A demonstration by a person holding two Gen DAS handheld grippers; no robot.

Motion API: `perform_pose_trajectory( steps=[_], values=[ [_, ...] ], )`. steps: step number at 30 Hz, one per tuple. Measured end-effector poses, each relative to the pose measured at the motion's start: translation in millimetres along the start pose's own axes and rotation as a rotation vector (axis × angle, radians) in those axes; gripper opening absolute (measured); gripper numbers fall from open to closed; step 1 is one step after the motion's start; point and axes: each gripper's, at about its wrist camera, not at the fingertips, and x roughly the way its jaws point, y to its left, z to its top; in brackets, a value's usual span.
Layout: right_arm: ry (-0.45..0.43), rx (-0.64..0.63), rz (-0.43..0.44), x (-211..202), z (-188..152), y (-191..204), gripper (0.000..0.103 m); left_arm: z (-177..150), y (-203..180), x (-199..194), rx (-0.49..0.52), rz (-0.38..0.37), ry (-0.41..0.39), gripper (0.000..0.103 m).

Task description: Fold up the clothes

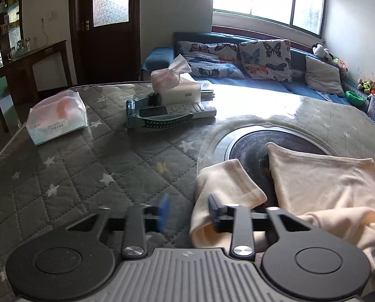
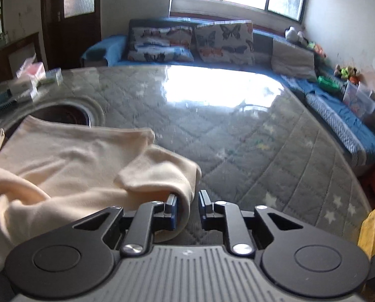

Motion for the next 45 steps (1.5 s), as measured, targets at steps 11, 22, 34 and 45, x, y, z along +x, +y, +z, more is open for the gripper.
perform_pose_trajectory(
  steps=[11, 22, 34, 45],
  values=[
    [0.002, -0.014, -0.001, 11.5, 1.0, 0.6, 0.029, -3.4, -7.7, 29.1, 0.016, -0.003, 0.060, 0.010],
    [-0.027, 0.110, -0.043, 4.4, -4.4, -21.1, 0.006, -18.6, 16.5, 3.5, -0.040, 0.078, 0.031, 0.004],
    [0.038, 0.092, -0.052, -17.8, -38.5, -31.3, 0.023, -38.4, 26.0, -34.0, -0.009, 0.041, 0.038, 0.008],
    [-0.014, 0.034, -0.038, -50.3, -44.4, -24.8, 0.031, -39.3, -11.5, -87.2, 0.150, -0.131, -0.052, 0.016]
  ],
)
